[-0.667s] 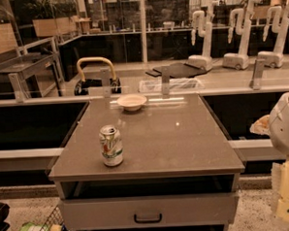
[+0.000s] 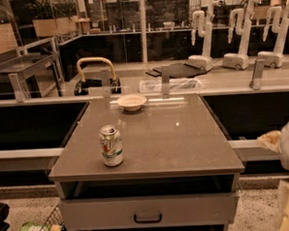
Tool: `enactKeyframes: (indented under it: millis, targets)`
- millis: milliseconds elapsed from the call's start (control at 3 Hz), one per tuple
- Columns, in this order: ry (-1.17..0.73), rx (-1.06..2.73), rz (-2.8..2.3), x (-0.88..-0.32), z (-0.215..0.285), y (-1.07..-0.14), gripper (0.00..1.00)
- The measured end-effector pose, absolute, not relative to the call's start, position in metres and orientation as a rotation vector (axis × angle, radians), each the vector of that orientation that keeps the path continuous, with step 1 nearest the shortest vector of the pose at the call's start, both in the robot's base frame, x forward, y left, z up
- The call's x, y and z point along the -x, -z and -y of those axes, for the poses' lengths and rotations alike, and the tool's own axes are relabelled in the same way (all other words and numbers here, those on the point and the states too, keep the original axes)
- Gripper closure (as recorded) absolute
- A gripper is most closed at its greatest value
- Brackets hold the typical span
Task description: Pick water bottle from bottom drawer and place on counter
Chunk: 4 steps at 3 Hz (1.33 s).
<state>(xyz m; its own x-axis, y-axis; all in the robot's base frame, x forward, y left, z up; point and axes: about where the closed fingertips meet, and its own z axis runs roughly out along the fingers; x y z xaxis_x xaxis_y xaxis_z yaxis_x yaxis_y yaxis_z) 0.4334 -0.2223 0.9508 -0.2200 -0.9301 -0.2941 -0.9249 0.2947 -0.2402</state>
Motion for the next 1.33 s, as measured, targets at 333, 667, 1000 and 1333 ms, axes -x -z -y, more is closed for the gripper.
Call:
enactKeyframes:
  millis: [333,667,1000,1333]
  targets:
    - [-0.173,1.606,-2.114,-0.42,0.226,-0.877,0.0]
    - [-0.387,1.496,-1.989,-0.42,0.208,-0.797,0.0]
    - [-0.539,1.346,-1.75,-0.453,0.169,-0.746,0.0]
    - [-0.583,1.339,-1.68,-0.46,0.157,-0.725,0.0]
